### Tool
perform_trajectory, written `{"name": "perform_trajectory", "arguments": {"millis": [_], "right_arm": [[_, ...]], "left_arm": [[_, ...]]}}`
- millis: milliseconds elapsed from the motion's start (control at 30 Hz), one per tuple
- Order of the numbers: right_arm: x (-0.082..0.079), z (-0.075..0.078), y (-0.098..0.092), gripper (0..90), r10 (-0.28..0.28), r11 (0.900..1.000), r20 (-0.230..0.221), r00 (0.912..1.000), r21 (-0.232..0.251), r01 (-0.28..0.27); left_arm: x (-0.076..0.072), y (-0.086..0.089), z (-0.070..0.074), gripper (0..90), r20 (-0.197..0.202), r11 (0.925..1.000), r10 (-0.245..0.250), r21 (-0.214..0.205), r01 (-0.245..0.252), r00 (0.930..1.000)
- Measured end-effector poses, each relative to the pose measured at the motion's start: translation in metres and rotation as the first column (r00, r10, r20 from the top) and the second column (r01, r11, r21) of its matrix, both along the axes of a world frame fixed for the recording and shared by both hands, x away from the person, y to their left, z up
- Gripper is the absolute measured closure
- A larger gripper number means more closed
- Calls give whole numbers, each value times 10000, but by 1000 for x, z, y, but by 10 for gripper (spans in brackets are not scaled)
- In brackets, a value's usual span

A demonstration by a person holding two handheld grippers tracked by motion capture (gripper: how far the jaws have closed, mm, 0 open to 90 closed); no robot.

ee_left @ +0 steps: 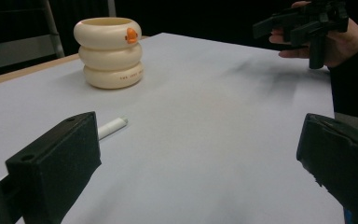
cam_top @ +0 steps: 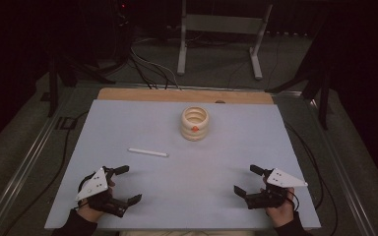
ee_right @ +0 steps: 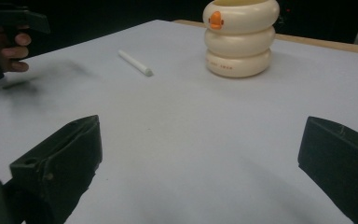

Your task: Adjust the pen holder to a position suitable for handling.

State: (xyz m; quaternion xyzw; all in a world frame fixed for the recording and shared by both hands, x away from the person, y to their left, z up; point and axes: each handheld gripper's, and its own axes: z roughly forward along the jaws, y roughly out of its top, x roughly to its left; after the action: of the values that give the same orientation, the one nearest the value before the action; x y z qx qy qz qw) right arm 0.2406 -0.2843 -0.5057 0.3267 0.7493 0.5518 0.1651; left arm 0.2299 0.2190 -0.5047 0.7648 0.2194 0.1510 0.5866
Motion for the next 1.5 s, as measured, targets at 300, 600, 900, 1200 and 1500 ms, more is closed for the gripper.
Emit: {"name": "perform_trajectory", "arguments": {"millis": [300,600,900,1200,1500], "right_arm": [[5,-2,6,0,-117,9988,-130,9998,-475,110],[-2,7,13,0,-33,9989,-895,9960,-470,-9],[-7,23,16,0,303,9992,-1045,9941,-231,-329],[3,43,22,0,112,9988,-788,9968,-465,-149],[21,60,29,0,-244,9981,-636,9977,-586,207]], "left_arm": [[-2,2,0,1,-56,9997,182,188,-181,9998],[-9,-1,2,1,124,9998,46,178,-48,9999],[-6,-4,2,1,91,9998,-102,155,101,9999],[-4,-5,2,1,103,9997,-145,183,143,9998],[-3,-5,3,1,103,9998,-128,147,127,9999]]}}
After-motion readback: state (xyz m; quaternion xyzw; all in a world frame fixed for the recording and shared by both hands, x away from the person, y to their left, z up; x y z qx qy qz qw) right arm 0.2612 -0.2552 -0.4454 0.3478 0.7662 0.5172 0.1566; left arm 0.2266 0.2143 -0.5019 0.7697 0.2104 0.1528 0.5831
